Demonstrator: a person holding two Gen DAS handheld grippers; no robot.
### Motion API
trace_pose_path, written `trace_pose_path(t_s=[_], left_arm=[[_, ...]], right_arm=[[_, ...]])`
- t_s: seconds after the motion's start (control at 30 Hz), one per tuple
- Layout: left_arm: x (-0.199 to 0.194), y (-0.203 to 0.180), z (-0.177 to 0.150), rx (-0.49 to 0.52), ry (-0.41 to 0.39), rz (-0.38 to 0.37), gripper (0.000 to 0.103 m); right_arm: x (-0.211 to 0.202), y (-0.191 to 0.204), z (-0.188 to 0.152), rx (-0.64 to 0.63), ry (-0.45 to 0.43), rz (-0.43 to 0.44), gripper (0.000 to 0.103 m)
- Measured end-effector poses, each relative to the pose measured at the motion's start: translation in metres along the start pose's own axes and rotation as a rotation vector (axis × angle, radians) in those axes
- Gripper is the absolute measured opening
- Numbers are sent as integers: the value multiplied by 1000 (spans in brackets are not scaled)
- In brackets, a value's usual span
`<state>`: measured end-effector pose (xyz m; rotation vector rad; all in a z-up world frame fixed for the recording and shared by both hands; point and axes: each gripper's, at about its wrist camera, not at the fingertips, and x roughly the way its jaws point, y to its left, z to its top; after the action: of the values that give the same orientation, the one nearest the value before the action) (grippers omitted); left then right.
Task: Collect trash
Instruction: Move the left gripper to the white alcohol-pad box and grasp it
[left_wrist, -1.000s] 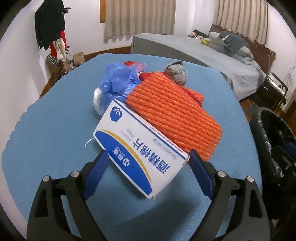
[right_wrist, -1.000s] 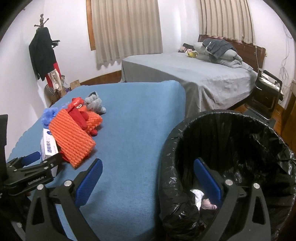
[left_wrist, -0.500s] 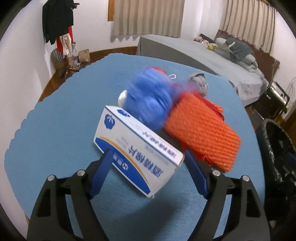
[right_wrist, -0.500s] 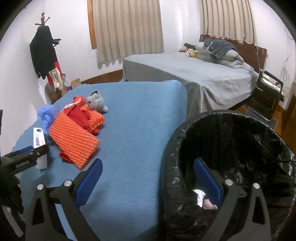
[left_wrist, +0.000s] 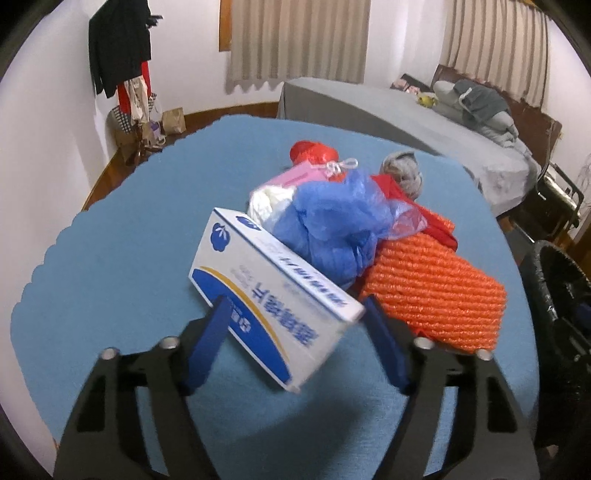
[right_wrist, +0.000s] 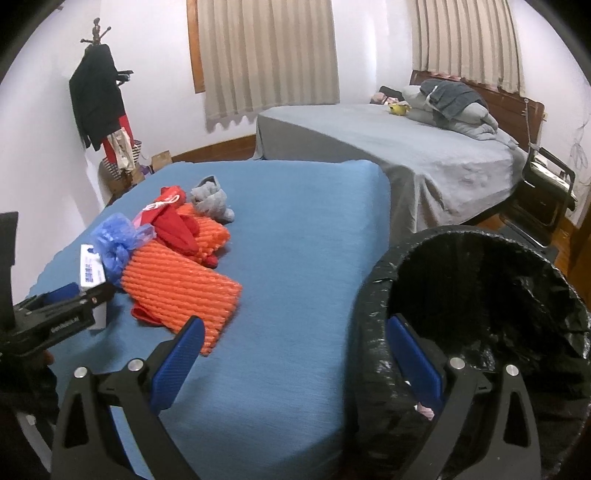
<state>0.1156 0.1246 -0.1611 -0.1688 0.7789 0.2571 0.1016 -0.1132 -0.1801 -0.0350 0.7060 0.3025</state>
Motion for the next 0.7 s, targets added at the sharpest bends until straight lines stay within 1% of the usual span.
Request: trace_pose_path(t_s=[0.13,0.27,0.37,0.43,0.53,0.63,0.7], left_arm=[[-5,18,5,-20,0,-53,49],[-8,44,4,-26,10,-23,47],[-12,59,1,-38,12,-8,49],[-14,66,1,-50,12,-13,52],[-13,68,3,-74,15,-30,60],[-7,63,4,-76,17,-25,61],[-3,62,5,-84,14,-7,60]], right_arm=[[5,9,0,-13,7,16,97],[11,19,1,-26,16,33,97],[15,26,3,-37,18,43,97],[17,31,3,-42,20,49,97],[21,36,4,-50,24,53,97],[24,41,6,-59,23,54,97],[26,44,8,-63,22,52,97]])
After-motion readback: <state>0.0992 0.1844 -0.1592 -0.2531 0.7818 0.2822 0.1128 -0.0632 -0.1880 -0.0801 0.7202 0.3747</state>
